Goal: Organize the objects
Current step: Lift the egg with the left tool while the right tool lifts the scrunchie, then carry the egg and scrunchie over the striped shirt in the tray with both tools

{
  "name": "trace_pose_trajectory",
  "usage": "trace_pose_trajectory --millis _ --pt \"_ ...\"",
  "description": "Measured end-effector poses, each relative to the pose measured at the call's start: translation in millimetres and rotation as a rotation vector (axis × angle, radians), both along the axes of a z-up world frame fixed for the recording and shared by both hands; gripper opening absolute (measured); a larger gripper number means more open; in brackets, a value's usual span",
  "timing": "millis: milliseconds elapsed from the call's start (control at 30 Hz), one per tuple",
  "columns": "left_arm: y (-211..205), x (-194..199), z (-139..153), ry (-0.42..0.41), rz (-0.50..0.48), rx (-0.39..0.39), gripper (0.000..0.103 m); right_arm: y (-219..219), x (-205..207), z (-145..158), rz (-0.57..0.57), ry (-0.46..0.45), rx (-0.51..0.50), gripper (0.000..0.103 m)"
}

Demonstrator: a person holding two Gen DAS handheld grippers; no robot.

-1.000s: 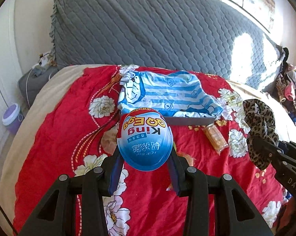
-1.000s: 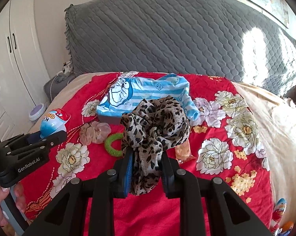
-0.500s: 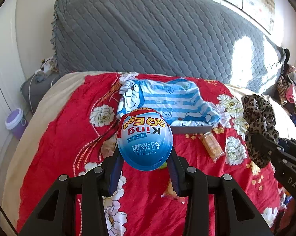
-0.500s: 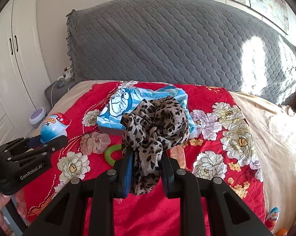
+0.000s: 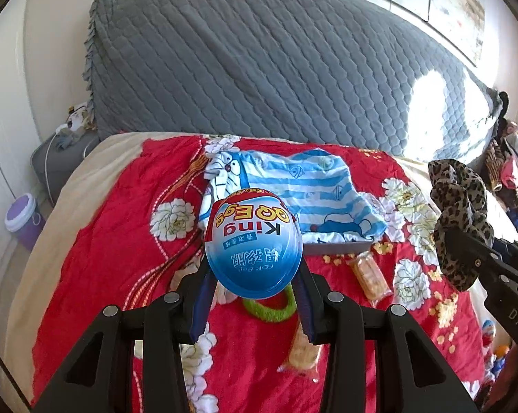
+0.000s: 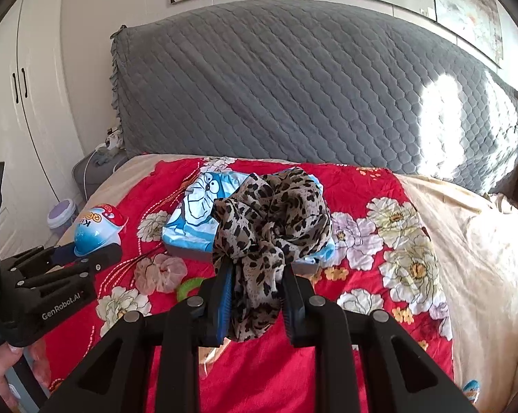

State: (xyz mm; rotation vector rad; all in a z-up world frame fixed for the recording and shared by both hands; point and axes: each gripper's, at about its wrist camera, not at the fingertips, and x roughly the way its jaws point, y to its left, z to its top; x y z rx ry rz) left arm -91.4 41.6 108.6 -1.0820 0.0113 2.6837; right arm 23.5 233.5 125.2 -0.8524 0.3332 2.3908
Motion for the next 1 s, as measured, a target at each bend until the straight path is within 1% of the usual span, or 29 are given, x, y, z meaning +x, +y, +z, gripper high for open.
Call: trace_pose_trajectory --millis 67,133,267,467,700,1000 --pt "1.9 -9.6 -3.7 -0.004 -0.007 -0.010 0.044 4.6 -7.2 -1.1 -0.003 -0.004 0.000 0.025" --pt "3.8 -16.4 -6.3 -0.009 -0.013 -0.003 0.044 10.0 -13.6 -3.9 -0.010 -0.003 -0.003 0.025" --pt "9.3 -32.9 -11.6 -0.005 -0.036 -0.021 0.044 20.1 -26.5 -15.2 -0.017 -0.017 -0.019 0.025" --pt "12.9 -61.7 -11.8 0.000 -0.043 -0.019 0.044 32.6 -46.4 -23.2 -0.018 -0.031 -0.026 0.025" --pt "11.2 -93.0 -11.8 -0.004 -0.023 0.003 0.044 46.7 -75.6 -15.6 -0.007 -0.056 0.003 0.025" --pt "20.1 -122.8 -4.9 0.007 -0.060 -0.012 0.044 65.9 -97.7 -3.2 -0.013 -0.064 0.029 0.025"
